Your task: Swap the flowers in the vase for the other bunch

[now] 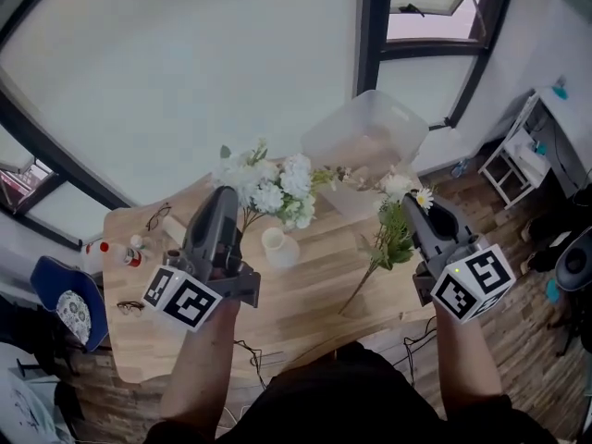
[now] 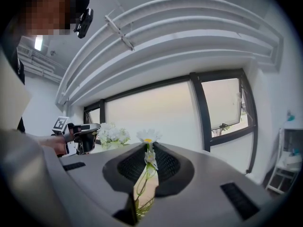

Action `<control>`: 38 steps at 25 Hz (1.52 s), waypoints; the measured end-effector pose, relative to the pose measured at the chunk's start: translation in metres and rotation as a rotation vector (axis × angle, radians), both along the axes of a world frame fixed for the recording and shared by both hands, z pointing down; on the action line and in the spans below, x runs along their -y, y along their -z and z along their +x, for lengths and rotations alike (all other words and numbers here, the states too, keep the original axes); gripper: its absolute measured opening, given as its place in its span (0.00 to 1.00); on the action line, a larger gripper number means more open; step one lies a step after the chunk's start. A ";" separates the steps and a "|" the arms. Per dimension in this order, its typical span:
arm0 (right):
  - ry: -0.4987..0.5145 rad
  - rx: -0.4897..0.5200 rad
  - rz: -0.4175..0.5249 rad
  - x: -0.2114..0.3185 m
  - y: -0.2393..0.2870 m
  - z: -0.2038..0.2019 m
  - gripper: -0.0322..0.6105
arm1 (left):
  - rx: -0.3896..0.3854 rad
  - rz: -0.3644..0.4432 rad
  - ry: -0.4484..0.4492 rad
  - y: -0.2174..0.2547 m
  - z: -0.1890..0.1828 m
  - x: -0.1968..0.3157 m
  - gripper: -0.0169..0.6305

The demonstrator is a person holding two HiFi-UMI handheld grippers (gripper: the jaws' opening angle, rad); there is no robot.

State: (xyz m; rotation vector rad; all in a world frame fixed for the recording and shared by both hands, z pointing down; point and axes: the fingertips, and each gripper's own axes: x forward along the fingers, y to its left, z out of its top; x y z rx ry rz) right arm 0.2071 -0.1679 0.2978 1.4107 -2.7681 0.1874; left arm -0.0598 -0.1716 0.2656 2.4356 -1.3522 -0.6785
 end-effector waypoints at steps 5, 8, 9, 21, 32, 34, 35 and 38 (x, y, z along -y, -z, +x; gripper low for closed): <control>-0.035 0.008 -0.010 -0.001 -0.005 0.016 0.13 | -0.031 0.000 -0.068 0.002 0.028 0.011 0.05; -0.050 0.009 -0.012 -0.001 -0.008 0.023 0.13 | -0.049 -0.004 -0.096 0.002 0.040 0.015 0.05; -0.053 0.010 -0.013 -0.002 -0.008 0.025 0.13 | -0.052 -0.006 -0.102 0.001 0.044 0.016 0.05; -0.044 0.001 -0.042 -0.007 -0.022 0.019 0.13 | -0.089 -0.058 -0.125 -0.028 0.043 0.018 0.05; -0.016 -0.042 -0.066 -0.006 -0.028 0.010 0.13 | -0.144 -0.096 -0.090 -0.057 0.029 0.015 0.05; -0.012 -0.055 -0.068 -0.006 -0.029 0.006 0.13 | -0.153 -0.101 -0.082 -0.062 0.025 0.013 0.05; -0.008 -0.060 -0.070 -0.006 -0.029 0.003 0.13 | -0.157 -0.104 -0.077 -0.064 0.022 0.012 0.05; 0.012 -0.075 -0.072 -0.004 -0.028 -0.004 0.13 | -0.156 -0.109 -0.050 -0.071 0.016 0.010 0.05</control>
